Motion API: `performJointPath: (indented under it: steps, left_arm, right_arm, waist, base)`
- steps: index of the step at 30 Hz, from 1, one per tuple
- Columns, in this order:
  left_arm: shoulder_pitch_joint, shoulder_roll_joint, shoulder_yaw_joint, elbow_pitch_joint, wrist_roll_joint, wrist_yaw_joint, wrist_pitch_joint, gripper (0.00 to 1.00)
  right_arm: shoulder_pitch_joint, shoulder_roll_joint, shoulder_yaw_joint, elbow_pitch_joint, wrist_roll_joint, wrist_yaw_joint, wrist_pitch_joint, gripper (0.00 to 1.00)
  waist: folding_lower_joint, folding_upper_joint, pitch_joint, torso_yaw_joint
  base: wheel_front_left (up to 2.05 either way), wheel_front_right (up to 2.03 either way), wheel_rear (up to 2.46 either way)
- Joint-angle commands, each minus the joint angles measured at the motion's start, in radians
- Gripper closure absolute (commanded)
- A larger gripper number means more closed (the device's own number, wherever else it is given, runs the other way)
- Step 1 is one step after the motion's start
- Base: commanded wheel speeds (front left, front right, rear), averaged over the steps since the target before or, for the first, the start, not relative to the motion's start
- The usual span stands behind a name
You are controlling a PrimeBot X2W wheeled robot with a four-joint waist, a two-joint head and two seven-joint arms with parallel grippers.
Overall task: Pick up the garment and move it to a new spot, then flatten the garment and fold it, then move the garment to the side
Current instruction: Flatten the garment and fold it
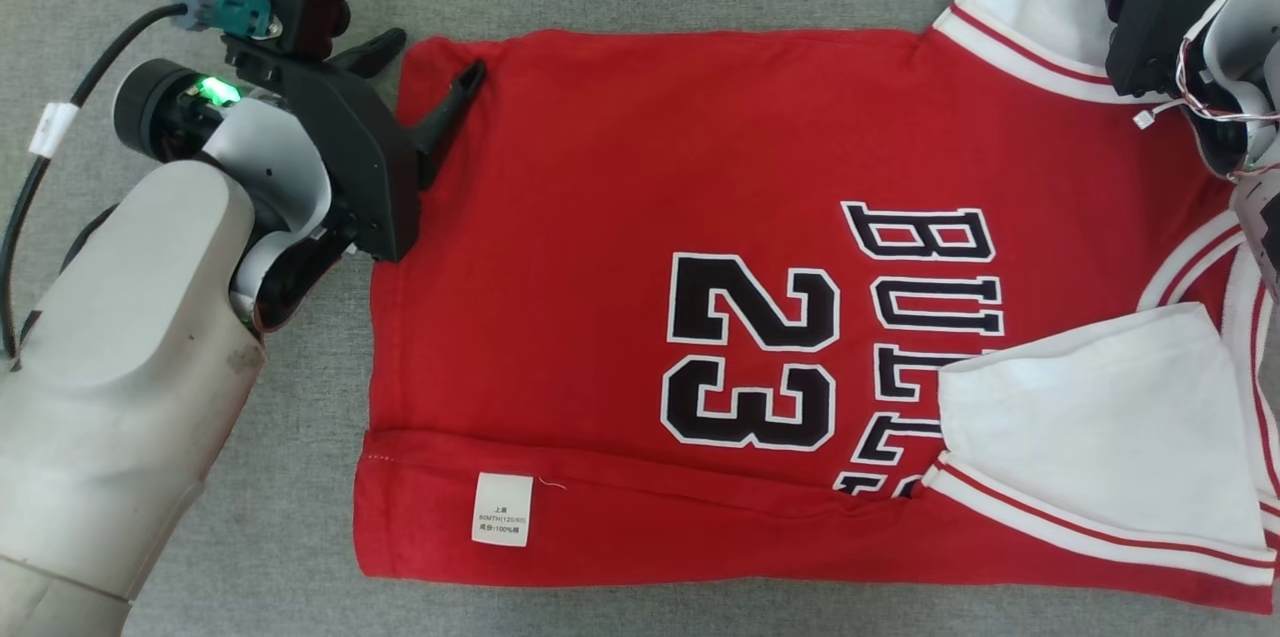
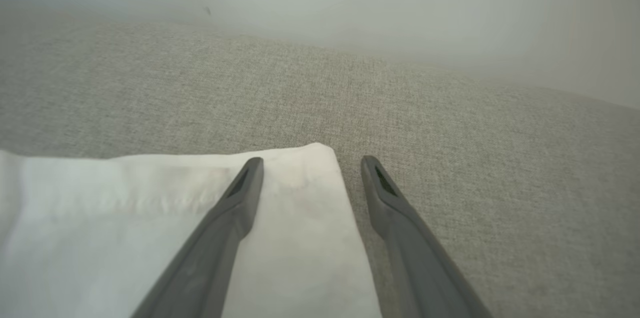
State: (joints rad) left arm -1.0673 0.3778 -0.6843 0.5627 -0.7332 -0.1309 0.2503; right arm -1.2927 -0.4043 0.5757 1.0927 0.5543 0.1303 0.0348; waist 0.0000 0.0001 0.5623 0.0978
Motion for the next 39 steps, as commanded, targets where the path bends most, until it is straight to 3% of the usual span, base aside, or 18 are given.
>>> performJointPath:
  steps: [1, 6, 7, 8, 9, 14, 27, 39]
  left_arm:
    - [0.004, -0.009, -0.02, 0.018, -0.009, 0.002, 0.006, 0.0]
    - [-0.021, -0.02, -0.059, 0.028, -0.032, 0.002, 0.006, 0.0]
    - [-0.026, -0.02, -0.066, 0.029, -0.037, 0.002, 0.005, 0.44]
    - [-0.03, -0.018, -0.073, 0.031, -0.043, 0.002, 0.004, 0.71]
    - [-0.032, -0.016, -0.078, 0.034, -0.044, 0.002, 0.001, 1.0]
    - [-0.04, -0.018, -0.057, 0.076, -0.05, 0.008, -0.055, 1.0]
    - [0.042, -0.007, -0.042, 0.132, -0.042, 0.036, -0.189, 1.0]
    - [0.192, 0.028, -0.032, 0.103, -0.056, 0.072, -0.298, 1.0]
  right_arm:
    - [-0.015, -0.004, 0.01, 0.02, 0.0, 0.0, 0.008, 0.0]
    - [-0.046, 0.012, 0.03, 0.1, 0.011, 0.0, 0.088, 0.0]
    - [-0.056, 0.019, 0.028, 0.109, 0.017, 0.0, 0.097, 0.44]
    - [-0.066, 0.023, 0.028, 0.112, 0.02, 0.0, 0.102, 0.94]
    - [-0.072, 0.028, 0.031, 0.116, 0.024, 0.0, 0.107, 1.0]
    - [-0.089, 0.033, 0.036, 0.122, 0.044, 0.0, 0.095, 1.0]
    - [0.039, -0.017, 0.099, -0.01, 0.13, 0.0, -0.098, 1.0]
    - [0.295, -0.104, 0.174, -0.272, 0.263, 0.0, -0.264, 1.0]
  waist:
    - [0.0, -0.0001, 0.007, 0.009]
    - [0.0, -0.0001, 0.016, 0.02]
    - [0.0, -0.0001, 0.017, 0.02]
    - [0.0, -0.0001, 0.019, 0.019]
    - [0.0, -0.0001, 0.019, 0.017]
    - [0.0, -0.0001, -0.002, 0.001]
    - [0.0, -0.0001, -0.127, -0.066]
    - [0.0, -0.0001, -0.243, -0.128]
  base:
    - [0.0, 0.0, 0.0]
    - [0.0, 0.0, 0.0]
    - [0.0, 0.0, 0.0]
    - [0.0, 0.0, 0.0]
    - [0.0, 0.0, 0.0]
    - [0.0, 0.0, 0.0]
    - [0.0, 0.0, 0.0]
    - [0.0, 0.0, 0.0]
